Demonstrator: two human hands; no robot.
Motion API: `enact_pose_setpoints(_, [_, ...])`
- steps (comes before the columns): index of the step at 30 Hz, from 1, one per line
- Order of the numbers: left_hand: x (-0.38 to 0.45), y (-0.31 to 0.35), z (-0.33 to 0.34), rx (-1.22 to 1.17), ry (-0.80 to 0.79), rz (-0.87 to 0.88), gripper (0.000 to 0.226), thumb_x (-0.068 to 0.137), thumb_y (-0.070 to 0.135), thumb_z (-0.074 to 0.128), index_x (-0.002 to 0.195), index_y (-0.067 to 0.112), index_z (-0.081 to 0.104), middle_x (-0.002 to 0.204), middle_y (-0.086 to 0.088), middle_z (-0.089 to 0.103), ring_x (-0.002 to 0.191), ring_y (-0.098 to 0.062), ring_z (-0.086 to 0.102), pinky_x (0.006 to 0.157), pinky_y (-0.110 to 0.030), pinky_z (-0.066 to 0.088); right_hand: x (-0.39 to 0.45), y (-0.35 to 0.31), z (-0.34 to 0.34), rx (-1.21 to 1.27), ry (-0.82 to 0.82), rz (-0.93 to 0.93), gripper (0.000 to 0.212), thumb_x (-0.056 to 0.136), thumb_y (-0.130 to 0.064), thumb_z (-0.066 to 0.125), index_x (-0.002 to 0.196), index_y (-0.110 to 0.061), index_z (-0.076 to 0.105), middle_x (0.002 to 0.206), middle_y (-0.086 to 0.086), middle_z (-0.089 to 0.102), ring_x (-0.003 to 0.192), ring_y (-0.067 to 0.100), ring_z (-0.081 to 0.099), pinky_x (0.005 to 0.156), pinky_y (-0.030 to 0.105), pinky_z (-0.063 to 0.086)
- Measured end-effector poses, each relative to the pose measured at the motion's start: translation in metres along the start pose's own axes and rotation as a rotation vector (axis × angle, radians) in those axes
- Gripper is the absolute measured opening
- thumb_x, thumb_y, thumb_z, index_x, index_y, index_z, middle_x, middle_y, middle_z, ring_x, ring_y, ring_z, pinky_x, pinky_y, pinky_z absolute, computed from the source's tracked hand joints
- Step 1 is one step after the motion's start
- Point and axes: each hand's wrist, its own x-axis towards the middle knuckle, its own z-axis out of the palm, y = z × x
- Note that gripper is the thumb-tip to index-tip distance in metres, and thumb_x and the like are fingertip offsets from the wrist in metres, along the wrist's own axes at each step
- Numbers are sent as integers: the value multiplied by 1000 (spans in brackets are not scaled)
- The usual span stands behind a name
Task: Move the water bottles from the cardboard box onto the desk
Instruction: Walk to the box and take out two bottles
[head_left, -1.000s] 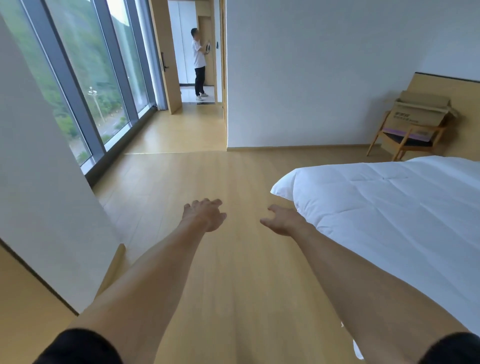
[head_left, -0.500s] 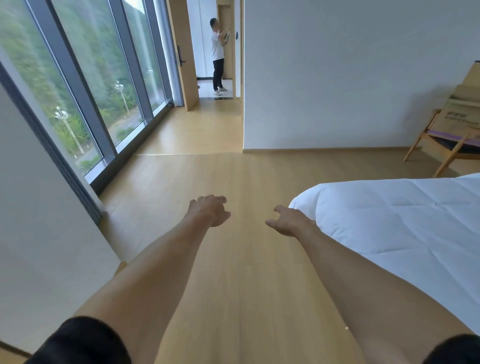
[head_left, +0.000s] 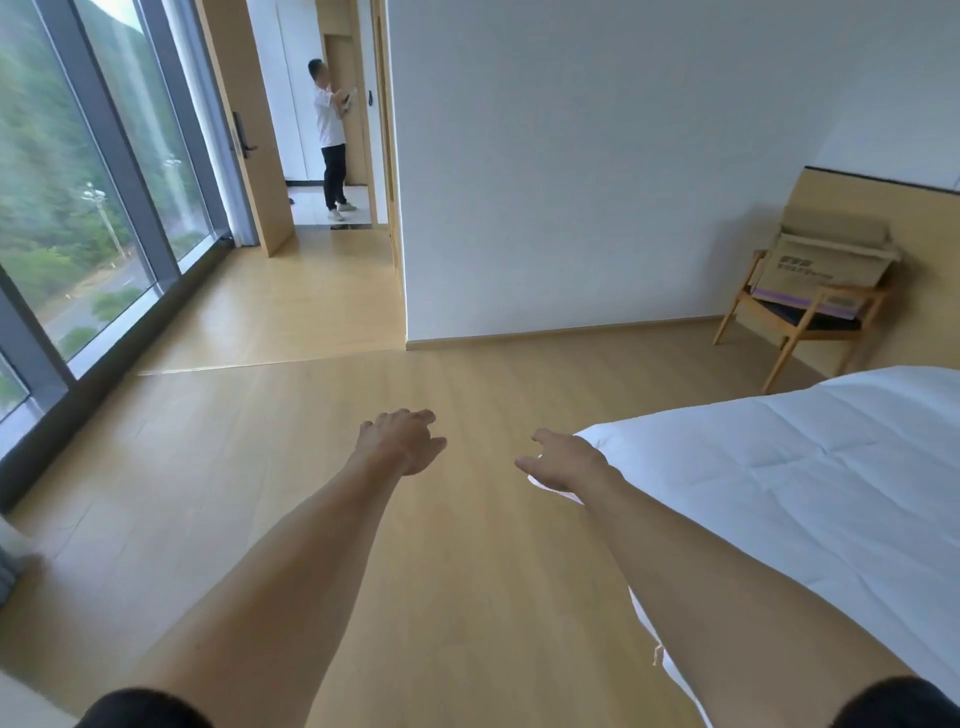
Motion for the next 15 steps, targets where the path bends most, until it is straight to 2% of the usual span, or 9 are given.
enact_pose_setpoints(6, [115, -21, -45, 10, 15, 51, 55, 101, 51, 42, 153, 35, 35, 151, -2, 46, 137, -26, 43, 110, -40, 31, 88, -39, -30, 10, 39, 41, 64, 99, -57, 45, 154, -26, 33, 153, 1, 46, 140, 28, 41, 108, 41, 41])
enact_pose_setpoints(15, [243, -9, -56, 39, -17, 130, 55, 102, 51, 41, 154, 36, 34, 149, -1, 47, 136, -25, 43, 111, -40, 32, 209, -48, -53, 15, 49, 109, 63, 97, -56, 45, 152, -27, 36, 152, 0, 47, 139, 28, 41, 109, 40, 39])
